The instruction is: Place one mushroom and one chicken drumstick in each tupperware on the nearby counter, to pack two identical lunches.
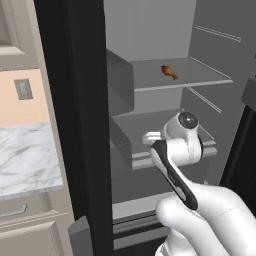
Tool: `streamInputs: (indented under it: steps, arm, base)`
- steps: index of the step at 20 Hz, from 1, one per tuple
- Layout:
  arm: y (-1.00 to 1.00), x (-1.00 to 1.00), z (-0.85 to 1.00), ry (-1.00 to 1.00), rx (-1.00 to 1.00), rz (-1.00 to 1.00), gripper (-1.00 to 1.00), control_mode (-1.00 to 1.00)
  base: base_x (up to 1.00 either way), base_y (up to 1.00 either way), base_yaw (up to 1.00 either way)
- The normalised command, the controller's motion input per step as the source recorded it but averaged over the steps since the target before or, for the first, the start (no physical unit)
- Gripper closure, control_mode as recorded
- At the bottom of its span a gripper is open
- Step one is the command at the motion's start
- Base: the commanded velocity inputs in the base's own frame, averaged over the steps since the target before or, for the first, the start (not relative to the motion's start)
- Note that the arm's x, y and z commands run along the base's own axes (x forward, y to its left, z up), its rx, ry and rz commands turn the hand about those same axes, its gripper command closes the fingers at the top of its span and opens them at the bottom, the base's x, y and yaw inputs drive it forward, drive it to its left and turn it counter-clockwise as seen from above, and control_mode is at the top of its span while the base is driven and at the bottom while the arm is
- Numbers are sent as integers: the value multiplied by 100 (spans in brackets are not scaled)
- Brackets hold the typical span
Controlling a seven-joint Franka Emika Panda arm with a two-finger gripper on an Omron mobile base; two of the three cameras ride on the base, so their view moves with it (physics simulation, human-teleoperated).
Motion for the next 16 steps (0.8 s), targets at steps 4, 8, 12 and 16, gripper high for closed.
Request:
streamInputs:
  steps: [4, 8, 12, 16]
  arm:
    - [-15, -85, 52, -6, 0, 8, 100, -100]
    - [-1, -18, 9, 0, 0, 2, 100, 100]
    - [0, 0, 0, 0, 0, 0, 100, 100]
    - [0, 0, 0, 0, 0, 0, 100, 100]
  base:
    - [0, 0, 0]
    - [-63, -7, 6]
    - [-99, -5, 3]
    - [-100, 0, 0]
